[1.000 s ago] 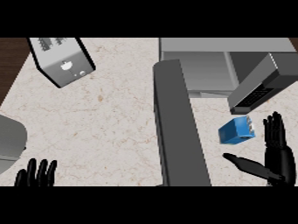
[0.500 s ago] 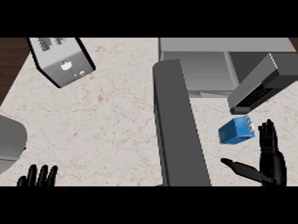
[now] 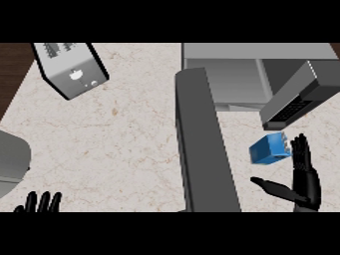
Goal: Pick up the milk, place it into the microwave and close the microwave
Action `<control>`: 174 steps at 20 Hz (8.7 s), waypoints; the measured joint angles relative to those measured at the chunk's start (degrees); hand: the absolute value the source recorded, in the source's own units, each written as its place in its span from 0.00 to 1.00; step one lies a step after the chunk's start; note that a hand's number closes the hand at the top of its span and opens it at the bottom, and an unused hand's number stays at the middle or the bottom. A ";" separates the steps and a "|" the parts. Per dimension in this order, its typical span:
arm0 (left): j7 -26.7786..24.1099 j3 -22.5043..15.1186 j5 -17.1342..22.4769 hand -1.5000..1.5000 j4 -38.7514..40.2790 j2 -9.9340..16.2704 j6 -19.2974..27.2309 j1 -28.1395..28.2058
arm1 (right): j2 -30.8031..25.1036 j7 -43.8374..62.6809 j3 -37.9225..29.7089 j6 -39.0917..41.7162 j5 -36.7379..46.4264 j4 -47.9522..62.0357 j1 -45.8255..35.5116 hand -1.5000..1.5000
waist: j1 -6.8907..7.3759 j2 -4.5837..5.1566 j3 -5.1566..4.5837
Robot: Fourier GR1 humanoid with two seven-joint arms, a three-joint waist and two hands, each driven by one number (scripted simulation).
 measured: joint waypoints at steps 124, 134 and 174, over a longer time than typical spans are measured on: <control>-7.78 1.67 9.13 0.00 3.77 10.44 -6.12 2.30 | -4.50 2.75 5.64 -28.50 7.17 36.04 -46.61 1.00 | 6.63 3.06 0.33; -7.41 2.80 9.70 0.00 5.31 11.11 -6.89 1.03 | -5.05 0.30 2.81 -33.92 6.14 35.41 -49.44 1.00 | 7.83 3.62 0.33; -6.20 3.79 9.06 0.00 8.25 11.45 -7.53 -4.38 | 0.12 11.30 9.91 -38.80 16.96 42.05 -52.30 0.00 | 9.09 3.99 0.50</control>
